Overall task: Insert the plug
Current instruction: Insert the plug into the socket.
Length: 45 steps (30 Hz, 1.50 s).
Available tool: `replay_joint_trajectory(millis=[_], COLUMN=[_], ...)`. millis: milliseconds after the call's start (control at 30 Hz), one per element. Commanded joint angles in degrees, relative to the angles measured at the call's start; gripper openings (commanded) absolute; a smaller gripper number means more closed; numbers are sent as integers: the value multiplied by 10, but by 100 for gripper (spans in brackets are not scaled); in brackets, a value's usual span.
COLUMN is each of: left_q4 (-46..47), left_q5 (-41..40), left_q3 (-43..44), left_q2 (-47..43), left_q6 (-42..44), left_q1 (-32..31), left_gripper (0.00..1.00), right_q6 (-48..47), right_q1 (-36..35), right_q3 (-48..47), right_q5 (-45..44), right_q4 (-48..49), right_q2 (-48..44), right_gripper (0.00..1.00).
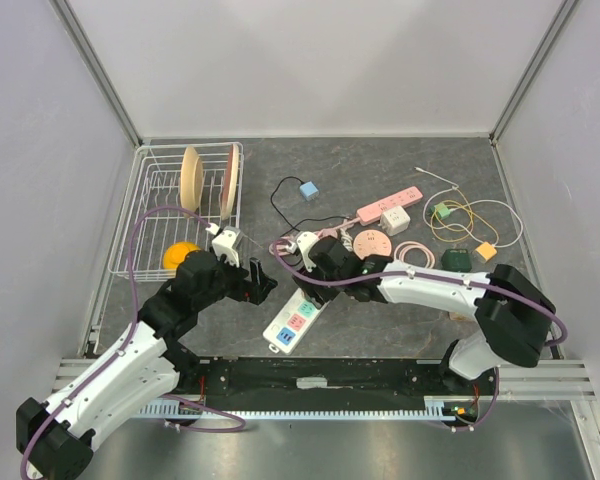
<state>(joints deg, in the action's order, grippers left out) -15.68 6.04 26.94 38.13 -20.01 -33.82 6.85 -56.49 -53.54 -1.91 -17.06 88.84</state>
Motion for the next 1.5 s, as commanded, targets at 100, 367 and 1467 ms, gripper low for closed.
replay_joint_trajectory(millis=[100, 367, 1467], left_q4=[25, 26, -147], left_q5=[-10, -5, -134], left_q3=[14, 12, 1], left_q2=[-6, -10, -244], left_q6=[18, 13, -198], left_q1=[2, 2, 2], left_gripper=[94, 94, 91], right_q6=[127, 197, 375], right_q1=[-47, -88, -218], right_q3=[144, 152, 88], right_q5=[3, -20, -147], right_q4=[-6, 19, -31], right_q2=[2, 31, 262], right_gripper=[0, 0, 0])
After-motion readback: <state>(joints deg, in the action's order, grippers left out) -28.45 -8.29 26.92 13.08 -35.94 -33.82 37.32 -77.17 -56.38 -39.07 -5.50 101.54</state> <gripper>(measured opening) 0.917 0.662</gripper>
